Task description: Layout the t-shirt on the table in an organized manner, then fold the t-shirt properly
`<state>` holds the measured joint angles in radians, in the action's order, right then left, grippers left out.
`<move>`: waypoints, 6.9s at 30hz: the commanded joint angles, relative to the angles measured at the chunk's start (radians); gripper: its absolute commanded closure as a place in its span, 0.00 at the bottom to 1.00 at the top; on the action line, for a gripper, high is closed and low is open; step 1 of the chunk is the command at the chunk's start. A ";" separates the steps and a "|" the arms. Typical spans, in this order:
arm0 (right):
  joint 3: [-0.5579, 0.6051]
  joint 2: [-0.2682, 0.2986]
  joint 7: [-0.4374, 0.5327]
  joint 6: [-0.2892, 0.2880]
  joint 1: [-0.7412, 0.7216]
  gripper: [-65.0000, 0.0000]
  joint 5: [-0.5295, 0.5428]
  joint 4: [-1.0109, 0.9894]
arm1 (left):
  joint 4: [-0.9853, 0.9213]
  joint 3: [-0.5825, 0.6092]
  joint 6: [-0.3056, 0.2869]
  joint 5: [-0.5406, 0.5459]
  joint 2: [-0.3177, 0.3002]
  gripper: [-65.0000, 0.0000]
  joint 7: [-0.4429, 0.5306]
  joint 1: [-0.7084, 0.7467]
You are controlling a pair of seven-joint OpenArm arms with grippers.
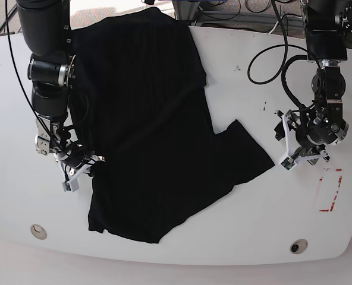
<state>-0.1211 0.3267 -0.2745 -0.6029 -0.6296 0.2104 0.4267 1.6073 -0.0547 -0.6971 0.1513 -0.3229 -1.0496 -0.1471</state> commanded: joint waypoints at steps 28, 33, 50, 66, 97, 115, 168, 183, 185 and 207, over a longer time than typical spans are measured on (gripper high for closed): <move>0.004 0.028 -0.075 0.013 -0.014 0.56 -0.024 0.099 | 0.229 0.172 -0.001 0.001 0.291 0.40 -0.083 0.238; 0.004 0.010 -0.078 0.013 -0.014 0.56 -0.027 0.108 | 0.233 0.218 -0.001 0.001 0.293 0.40 -0.083 0.252; 0.004 0.007 -0.078 0.008 0.001 0.56 -0.027 0.108 | 0.230 0.330 -0.001 0.063 0.291 0.40 -0.080 0.252; -0.001 0.009 -0.078 0.005 0.007 0.56 -0.019 0.108 | 0.087 0.335 -0.001 0.064 0.272 0.41 -0.079 0.231; -0.015 0.012 -0.268 0.005 0.098 0.56 -0.016 0.337 | 0.047 0.335 -0.001 0.012 0.021 0.91 -0.083 0.090; -0.108 -0.053 -0.451 0.005 0.256 0.55 -0.016 0.920 | 0.046 0.333 -0.001 0.012 -0.161 0.91 -0.082 -0.058; 0.091 0.050 -0.084 0.050 0.032 0.55 0.056 0.297 | 0.225 0.201 -0.001 0.123 0.051 0.39 -0.079 0.197; 0.090 0.048 -0.306 0.053 0.196 0.55 0.071 0.766 | 0.209 0.206 -0.001 0.121 0.080 0.38 -0.082 0.228; 0.088 0.047 -0.319 0.053 0.204 0.55 0.073 0.792 | 0.187 0.206 -0.001 0.120 0.094 0.38 -0.082 0.234; -0.036 0.032 -0.375 0.047 0.208 0.55 0.071 0.800 | 0.067 0.206 -0.001 0.120 0.100 0.66 -0.041 0.232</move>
<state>-0.1516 0.3439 -0.6708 -0.5507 -0.3893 0.2668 1.2053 1.6821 0.1513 -0.6968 0.2710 -0.2188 -1.0721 0.0860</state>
